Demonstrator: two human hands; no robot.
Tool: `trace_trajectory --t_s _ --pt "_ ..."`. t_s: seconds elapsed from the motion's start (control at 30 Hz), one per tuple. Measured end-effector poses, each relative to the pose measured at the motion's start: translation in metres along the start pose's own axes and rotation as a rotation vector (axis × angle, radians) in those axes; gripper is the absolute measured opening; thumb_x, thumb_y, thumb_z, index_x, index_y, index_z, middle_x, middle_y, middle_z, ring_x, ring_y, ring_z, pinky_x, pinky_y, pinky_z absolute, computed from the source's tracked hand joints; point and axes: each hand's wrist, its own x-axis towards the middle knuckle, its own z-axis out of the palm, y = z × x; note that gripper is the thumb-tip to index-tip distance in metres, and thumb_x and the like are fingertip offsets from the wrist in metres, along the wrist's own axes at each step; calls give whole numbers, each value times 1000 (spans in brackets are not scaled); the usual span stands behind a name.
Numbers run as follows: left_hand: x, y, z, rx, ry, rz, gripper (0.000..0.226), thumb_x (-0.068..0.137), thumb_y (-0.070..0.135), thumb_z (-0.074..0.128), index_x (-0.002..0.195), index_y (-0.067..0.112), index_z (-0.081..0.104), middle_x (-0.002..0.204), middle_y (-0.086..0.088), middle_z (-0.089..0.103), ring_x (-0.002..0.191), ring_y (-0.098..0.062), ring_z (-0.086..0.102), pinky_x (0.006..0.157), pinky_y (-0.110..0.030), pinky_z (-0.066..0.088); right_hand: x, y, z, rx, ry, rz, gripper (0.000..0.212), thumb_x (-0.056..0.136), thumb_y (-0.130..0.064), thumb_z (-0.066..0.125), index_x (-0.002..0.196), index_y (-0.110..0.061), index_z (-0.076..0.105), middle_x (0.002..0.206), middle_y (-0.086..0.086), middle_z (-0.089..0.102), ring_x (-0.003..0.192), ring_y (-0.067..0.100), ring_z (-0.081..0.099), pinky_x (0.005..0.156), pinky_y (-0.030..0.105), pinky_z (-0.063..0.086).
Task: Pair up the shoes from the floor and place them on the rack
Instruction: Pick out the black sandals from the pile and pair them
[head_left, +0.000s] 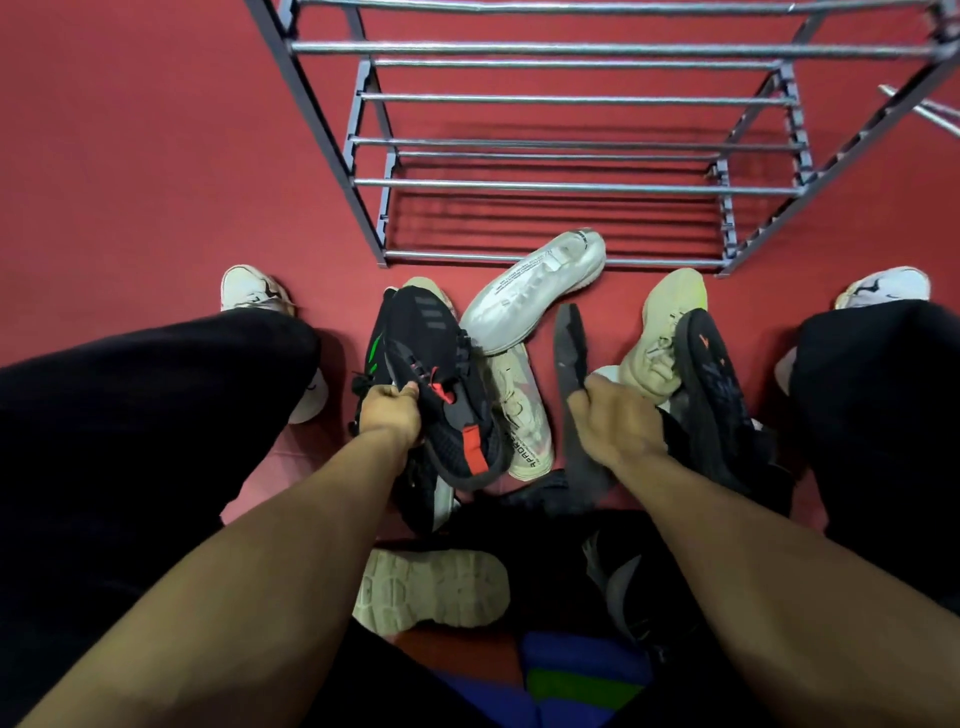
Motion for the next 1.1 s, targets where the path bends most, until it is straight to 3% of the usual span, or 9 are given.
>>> trace_trajectory --t_s 0.1,0.23,0.37,0.5,0.7,0.8,0.9,0.97,1.1 --pt "-2 -2 2 15 13 17 23 93 30 57 79 19 42 81 -9 53 77 -26 53 75 -47 56 -3 -23 -1 131 63 -133 22 93 -31 43 76 -17 41 80 15 65 79 36 59 62 35 37" --pt "-6 -1 7 -75 3 -21 23 95 34 51 79 21 41 75 -1 49 79 -23 49 76 -37 45 -13 -40 29 245 -215 -196 18 93 -35 47 98 -28 63 105 -2 68 109 25 54 95 41 41" --pt "-5 -2 2 -107 -58 -80 23 98 39 45 98 17 51 98 -8 60 87 -27 58 73 -35 46 -9 -41 50 649 -22 96 26 87 -11 59 113 -9 60 112 12 59 107 29 57 97 34 42" --pt "-8 -3 2 -63 -65 -62 39 98 41 43 115 8 57 110 -9 64 93 -27 60 81 -35 49 9 -18 50 782 -200 412 49 88 -35 52 134 -17 48 130 9 53 112 28 56 98 46 50" --pt "-10 -7 1 -15 -128 -69 51 85 50 60 115 7 62 113 -12 69 99 -32 66 94 -46 53 3 -14 46 744 -549 393 7 92 -26 58 92 -19 61 105 7 66 94 23 64 82 41 59" --pt "-22 -11 -2 -10 -244 -41 37 68 29 80 96 6 69 96 -13 74 84 -28 71 84 -42 58 5 -16 58 682 -482 362 16 85 -16 65 75 -24 54 98 5 68 98 27 67 88 48 55" --pt "-30 -12 -5 56 -217 -11 11 74 2 73 73 9 65 84 -16 69 62 -23 64 64 -28 56 8 -12 64 690 -459 372 8 82 -16 62 77 -22 60 95 7 71 96 29 68 86 51 56" --pt "-29 -10 -8 23 -171 -31 9 78 5 69 71 8 64 86 -18 70 58 -22 62 55 -23 53 7 -13 57 712 -438 389 5 82 -20 59 83 -18 63 93 8 70 92 31 68 82 51 58" --pt "-28 11 -15 -156 -142 -87 15 84 23 66 86 8 67 98 -17 72 78 -30 68 71 -40 58 6 -30 20 732 -366 400 18 77 -32 61 77 -14 64 85 12 71 75 29 70 72 45 61"
